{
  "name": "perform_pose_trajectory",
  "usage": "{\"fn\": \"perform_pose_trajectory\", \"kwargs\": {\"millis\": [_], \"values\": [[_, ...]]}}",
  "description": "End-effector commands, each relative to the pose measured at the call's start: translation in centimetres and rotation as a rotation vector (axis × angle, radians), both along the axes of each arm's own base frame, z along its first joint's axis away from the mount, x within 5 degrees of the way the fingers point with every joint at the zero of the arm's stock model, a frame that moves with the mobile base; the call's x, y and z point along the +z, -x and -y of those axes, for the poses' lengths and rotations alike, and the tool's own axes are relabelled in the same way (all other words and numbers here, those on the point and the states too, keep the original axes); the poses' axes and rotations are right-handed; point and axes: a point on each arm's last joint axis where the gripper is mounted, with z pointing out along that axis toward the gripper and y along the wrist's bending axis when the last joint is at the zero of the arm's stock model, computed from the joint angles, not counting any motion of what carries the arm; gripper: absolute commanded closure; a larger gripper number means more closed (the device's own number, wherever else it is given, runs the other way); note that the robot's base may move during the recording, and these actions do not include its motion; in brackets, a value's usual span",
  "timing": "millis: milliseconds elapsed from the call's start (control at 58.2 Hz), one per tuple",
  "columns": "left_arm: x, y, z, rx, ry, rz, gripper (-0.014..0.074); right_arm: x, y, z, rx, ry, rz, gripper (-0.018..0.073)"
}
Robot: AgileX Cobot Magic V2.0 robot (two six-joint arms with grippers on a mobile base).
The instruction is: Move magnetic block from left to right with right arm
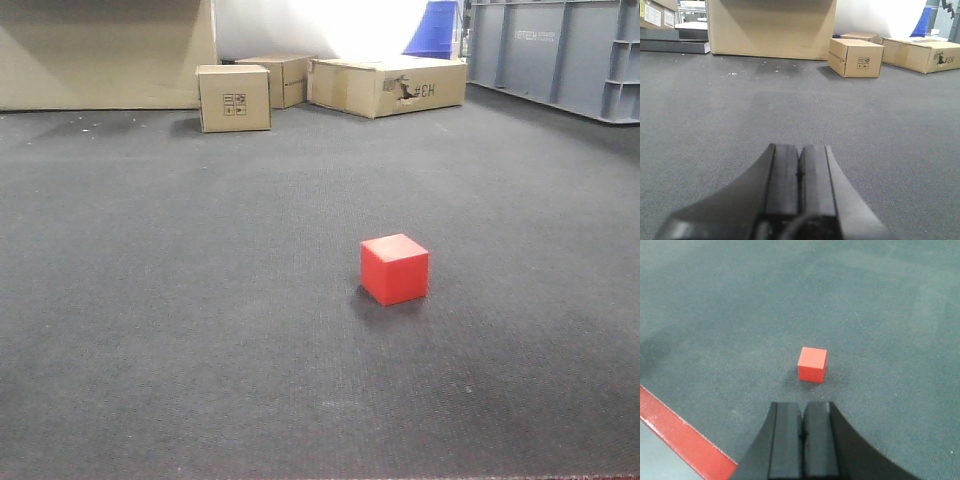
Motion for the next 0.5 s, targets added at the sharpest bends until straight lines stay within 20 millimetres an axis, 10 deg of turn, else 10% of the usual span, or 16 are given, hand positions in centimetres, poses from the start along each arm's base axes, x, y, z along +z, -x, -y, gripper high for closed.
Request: {"fn": "perform_pose_trajectory", "kwargs": {"millis": [0, 481], "values": [[0.53, 0.09, -0.08, 0.008, 0.013, 0.084, 0.0722, 1.35, 0.33, 0.26, 0.002, -0.072, 0.107, 0.0501], [0.53, 0.09, -0.08, 0.008, 0.013, 0.084, 0.0722, 1.16, 0.49, 0.45, -0.002, -0.066, 0.108, 0.0501]]}}
